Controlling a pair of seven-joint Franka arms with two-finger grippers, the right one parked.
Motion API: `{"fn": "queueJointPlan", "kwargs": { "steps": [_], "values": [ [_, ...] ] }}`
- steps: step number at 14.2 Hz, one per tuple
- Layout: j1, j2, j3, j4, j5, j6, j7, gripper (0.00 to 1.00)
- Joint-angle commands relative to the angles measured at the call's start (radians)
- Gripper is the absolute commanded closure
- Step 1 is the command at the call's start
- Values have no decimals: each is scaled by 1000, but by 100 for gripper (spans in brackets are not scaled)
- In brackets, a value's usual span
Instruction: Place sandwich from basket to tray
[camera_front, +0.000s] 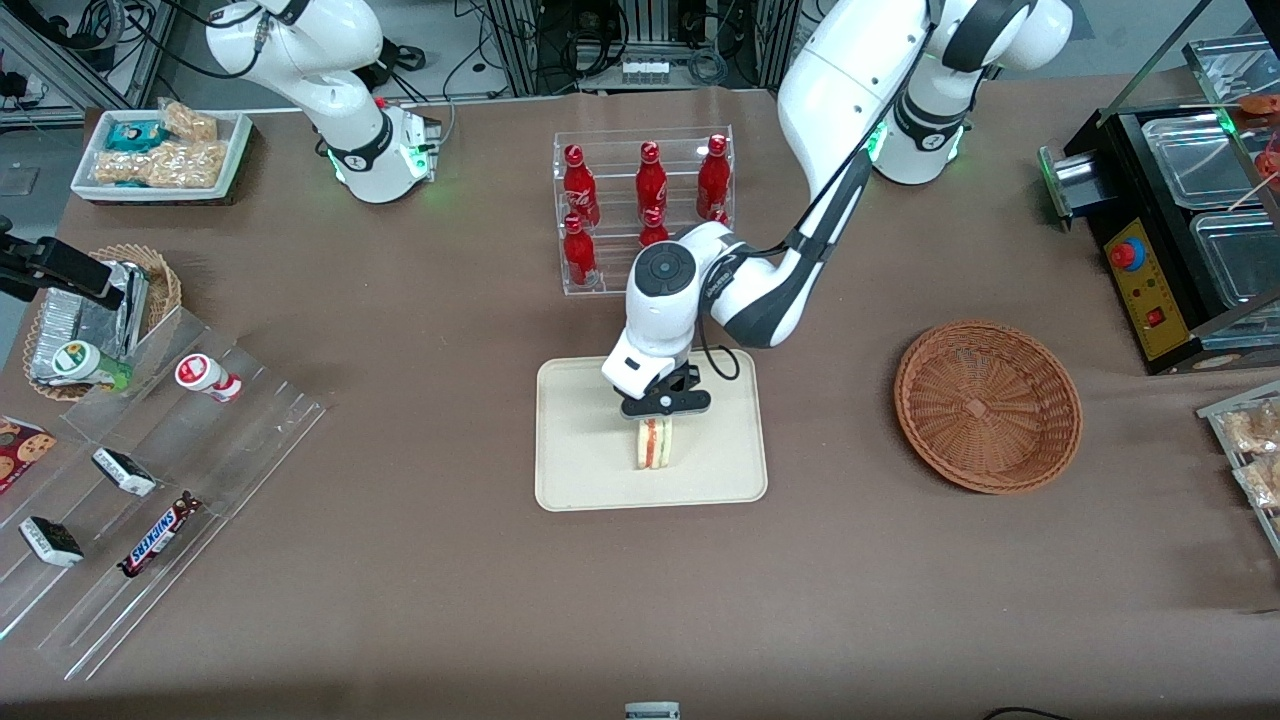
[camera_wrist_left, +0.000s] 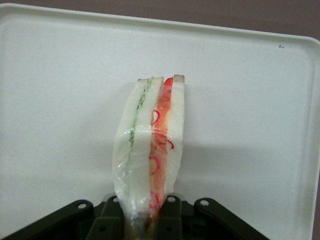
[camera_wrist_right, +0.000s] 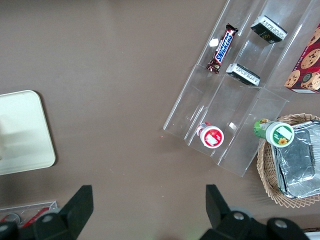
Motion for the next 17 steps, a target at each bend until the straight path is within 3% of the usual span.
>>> {"fn": "queueJointPlan", "kwargs": {
  "steps": [1, 6, 9, 11, 13, 17],
  "values": [
    [-15, 13, 16, 38, 10, -1, -35, 0],
    [23, -138, 20, 30, 5, -151, -16, 0],
    [51, -240, 22, 51, -18, -360, 67, 0],
    [172, -322, 19, 39, -149, -485, 287, 0],
    [235, -366, 32, 28, -162, -578, 369, 0],
    [411, -495, 34, -111, -162, -595, 558, 0]
  ]
}}
